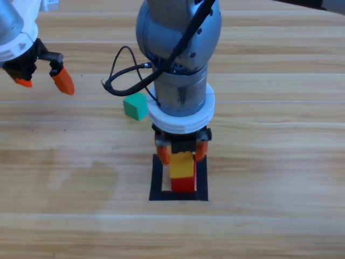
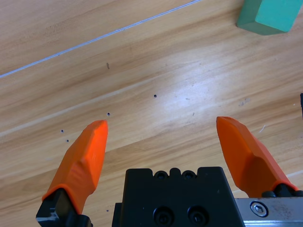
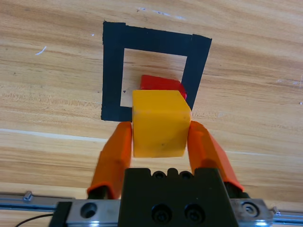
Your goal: Stack the blocks in the rectangular block: red at the bottom, yellow in the middle, green on top
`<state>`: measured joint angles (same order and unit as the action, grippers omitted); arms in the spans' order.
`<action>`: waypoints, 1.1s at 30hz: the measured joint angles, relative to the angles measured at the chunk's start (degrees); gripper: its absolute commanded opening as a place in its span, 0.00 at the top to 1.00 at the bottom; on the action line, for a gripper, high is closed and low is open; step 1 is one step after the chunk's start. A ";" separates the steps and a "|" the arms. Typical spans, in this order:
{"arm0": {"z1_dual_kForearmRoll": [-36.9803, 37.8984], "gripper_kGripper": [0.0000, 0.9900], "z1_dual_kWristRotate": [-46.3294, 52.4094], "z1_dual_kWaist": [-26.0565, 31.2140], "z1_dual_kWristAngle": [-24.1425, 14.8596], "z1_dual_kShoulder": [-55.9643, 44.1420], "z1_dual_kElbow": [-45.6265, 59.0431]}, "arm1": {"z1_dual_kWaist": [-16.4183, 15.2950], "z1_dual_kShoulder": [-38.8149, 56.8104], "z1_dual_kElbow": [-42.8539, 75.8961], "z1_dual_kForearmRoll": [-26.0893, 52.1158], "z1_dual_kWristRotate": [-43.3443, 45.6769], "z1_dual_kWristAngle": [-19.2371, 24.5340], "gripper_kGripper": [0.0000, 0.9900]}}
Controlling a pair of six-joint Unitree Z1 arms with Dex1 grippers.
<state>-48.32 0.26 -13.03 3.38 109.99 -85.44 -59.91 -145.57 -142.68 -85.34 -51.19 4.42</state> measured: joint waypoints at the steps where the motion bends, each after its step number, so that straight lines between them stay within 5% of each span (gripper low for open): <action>1: 0.02 0.02 0.00 0.00 0.00 0.00 0.01 | 0.00 0.00 0.00 0.00 -0.04 0.00 0.00; 16: 0.10 0.02 -0.06 0.01 0.00 0.00 -0.06 | -0.10 6.98 -3.86 0.00 9.95 1.03 0.00; 19: -1.43 0.02 0.18 0.04 0.00 0.17 -2.18 | -0.02 13.65 -4.22 0.00 18.89 2.59 0.00; 23: -11.38 0.01 5.25 -0.27 -0.63 3.91 -18.85 | 0.83 24.23 -1.25 0.00 34.74 2.58 0.00; 25: -13.76 0.02 6.66 -1.38 -1.41 6.50 -25.26 | 4.12 29.09 4.76 0.03 43.56 -6.86 0.01; 26: -14.80 0.02 7.82 -2.25 -1.83 8.07 -27.52 | 7.55 31.17 9.41 0.38 49.59 -17.86 0.01; 27: -15.16 0.02 8.29 -2.81 -1.99 8.96 -28.53 | 9.50 32.11 11.99 0.65 52.42 -23.80 0.01; 28: -15.77 0.02 8.83 -4.48 -2.41 11.35 -30.39 | 14.20 33.33 17.93 1.33 59.08 -36.56 0.01; 29: -15.90 0.02 9.34 -5.76 -2.90 13.21 -31.37 | 17.40 33.66 21.68 2.28 63.06 -41.53 0.01; 32: -15.91 0.02 10.63 -10.20 -3.98 18.46 -32.19 | 24.08 34.47 31.52 9.54 64.69 -41.75 0.00; 33: -15.91 0.02 10.73 -12.47 -4.38 20.91 -32.22 | 26.53 35.18 38.80 15.63 64.69 -38.78 0.00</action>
<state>-64.23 10.98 -25.50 -1.00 130.89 -117.66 -33.38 -110.38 -103.87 -69.71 13.50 -34.36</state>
